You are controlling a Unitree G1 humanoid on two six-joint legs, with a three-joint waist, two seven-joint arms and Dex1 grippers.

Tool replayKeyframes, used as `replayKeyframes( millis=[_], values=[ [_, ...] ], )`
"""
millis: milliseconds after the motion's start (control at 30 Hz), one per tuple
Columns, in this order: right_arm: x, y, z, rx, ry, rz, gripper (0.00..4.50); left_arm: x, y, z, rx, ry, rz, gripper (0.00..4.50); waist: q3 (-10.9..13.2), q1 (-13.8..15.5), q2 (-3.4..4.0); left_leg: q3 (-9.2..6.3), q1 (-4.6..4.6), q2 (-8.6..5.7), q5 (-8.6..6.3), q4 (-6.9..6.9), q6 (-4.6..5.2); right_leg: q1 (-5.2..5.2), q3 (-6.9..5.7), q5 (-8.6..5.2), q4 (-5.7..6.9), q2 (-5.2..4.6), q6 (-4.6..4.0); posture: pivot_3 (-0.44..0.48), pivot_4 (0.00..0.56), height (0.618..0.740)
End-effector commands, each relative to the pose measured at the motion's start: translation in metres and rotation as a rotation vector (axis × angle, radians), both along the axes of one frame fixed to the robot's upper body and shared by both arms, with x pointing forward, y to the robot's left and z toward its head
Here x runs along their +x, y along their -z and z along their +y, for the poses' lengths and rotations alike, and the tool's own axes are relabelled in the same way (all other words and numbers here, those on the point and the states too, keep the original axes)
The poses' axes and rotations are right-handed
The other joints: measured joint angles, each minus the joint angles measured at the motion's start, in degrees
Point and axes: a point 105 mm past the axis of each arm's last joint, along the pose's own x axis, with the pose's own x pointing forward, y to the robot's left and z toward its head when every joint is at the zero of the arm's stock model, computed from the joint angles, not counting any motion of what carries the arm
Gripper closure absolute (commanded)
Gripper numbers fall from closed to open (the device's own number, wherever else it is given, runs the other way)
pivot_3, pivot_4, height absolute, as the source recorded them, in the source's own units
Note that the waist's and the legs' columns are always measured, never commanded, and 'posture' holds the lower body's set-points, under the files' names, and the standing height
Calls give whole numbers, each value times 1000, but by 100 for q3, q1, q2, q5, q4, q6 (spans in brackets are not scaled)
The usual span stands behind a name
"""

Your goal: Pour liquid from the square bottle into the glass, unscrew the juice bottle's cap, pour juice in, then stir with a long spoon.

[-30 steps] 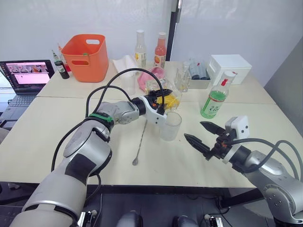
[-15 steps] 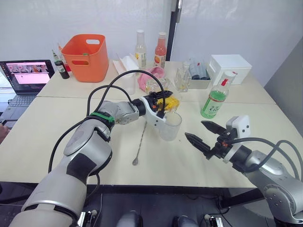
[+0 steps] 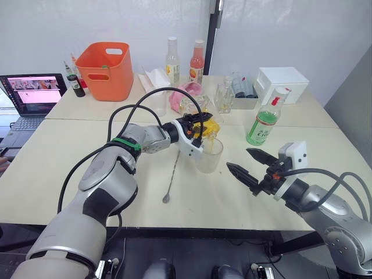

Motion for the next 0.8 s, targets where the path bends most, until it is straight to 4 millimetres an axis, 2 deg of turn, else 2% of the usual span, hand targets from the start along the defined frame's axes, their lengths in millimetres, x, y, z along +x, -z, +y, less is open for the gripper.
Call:
replayKeyframes(
  millis=[33,800],
  values=[
    [-5,-15,2,-2,-14,-63,0,-2,-41,-9,-74,37,-116,1660,0,1,0,0,0,0,-1,3,1,0,0,0,2,0,0,0,150,740],
    [-3,-18,3,5,-11,-75,0,2,-42,-6,-39,12,-150,1660,0,1,0,5,-32,3,-4,41,7,-38,7,0,47,-3,1,0,150,740]
  ],
)
